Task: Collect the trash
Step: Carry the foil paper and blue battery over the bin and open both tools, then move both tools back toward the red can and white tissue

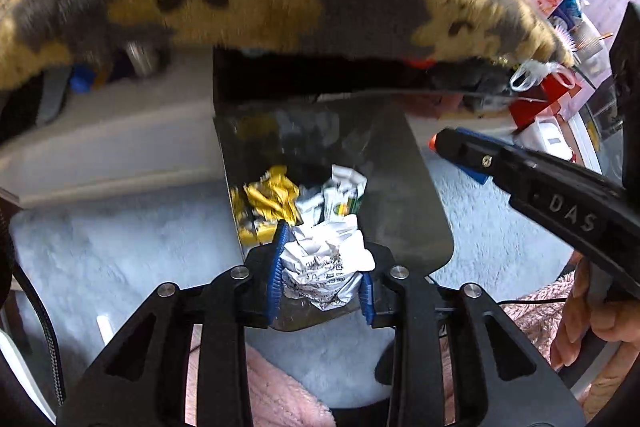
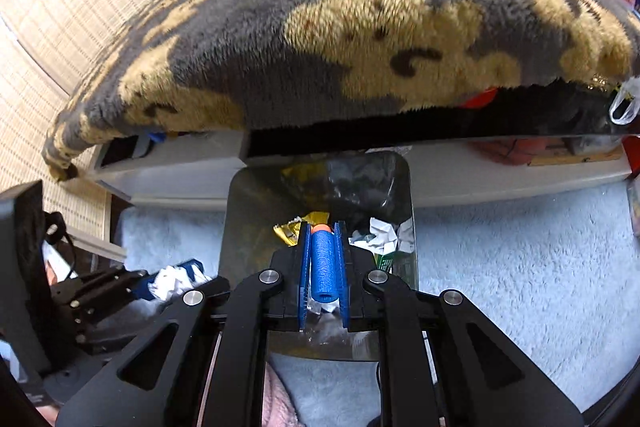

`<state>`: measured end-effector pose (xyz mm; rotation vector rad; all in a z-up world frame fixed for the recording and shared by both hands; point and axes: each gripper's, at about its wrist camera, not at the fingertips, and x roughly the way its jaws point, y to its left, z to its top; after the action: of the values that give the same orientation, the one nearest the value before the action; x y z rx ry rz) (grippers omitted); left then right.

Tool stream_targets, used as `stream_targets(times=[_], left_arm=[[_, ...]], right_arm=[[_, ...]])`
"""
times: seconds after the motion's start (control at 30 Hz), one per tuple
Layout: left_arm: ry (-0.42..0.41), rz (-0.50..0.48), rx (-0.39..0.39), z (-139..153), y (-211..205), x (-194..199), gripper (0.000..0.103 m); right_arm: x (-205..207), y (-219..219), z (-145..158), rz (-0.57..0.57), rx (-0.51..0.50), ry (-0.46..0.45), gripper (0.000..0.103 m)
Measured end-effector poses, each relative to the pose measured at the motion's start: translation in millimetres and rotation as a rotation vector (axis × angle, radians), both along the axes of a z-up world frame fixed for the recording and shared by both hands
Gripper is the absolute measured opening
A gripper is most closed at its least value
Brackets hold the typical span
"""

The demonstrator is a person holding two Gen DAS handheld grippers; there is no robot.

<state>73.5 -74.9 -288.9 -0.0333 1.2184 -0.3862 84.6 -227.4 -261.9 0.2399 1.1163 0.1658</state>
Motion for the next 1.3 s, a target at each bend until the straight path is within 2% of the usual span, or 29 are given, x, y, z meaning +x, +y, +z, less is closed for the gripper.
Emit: stream_targets(times=[0.1,0.2,0.27,0.3,0.4,0.43,0.57,0.63,0.8,0.97,1.13,1.3], left_arm=[[0.006,0.003,-0.003,-4,1,2,0.033],[0.005,0.003,-0.008,-4,0,3,0.041],[0.001,0.005,-0.011,-2,2,5,0.052],[-0.001,0.006,-0.010,-1,3,6,0.053],[-0.008,0.014,-0.005,5,8,10,0.066],[-0.012,0.017,-0.005,7,9,12,0.071],[-0.051,0.025,-0.015,31,18,18,0.086],[-0.094,0.025,-0.015,50,21,23,0.090],[-0.173,0.027,-0.018,89,26,47,0.094],[-0.231,0.034,-0.006,117,26,89,0.094],[-0.274,0.051,0.000,132,27,141,0.094],[-0.296,0.060,0.026,134,23,193,0.094]], right_arm=[[3,1,-4,0.000,0.007,0.015,0.016],[7,1,-6,-0.005,0.004,0.022,0.017],[10,-1,-6,-0.012,0.009,0.026,0.034],[12,-1,-6,-0.016,0.008,0.025,0.047],[16,-5,-3,-0.029,0.006,0.026,0.054],[17,-8,-1,-0.034,0.002,0.024,0.062],[22,-17,25,-0.061,-0.032,-0.029,0.082],[25,-22,48,-0.081,-0.046,-0.080,0.095],[49,-30,93,-0.096,-0.044,-0.166,0.099],[95,-31,120,-0.109,-0.055,-0.211,0.099],[145,-35,126,-0.126,-0.038,-0.215,0.099],[195,-39,118,-0.141,-0.027,-0.200,0.099]])
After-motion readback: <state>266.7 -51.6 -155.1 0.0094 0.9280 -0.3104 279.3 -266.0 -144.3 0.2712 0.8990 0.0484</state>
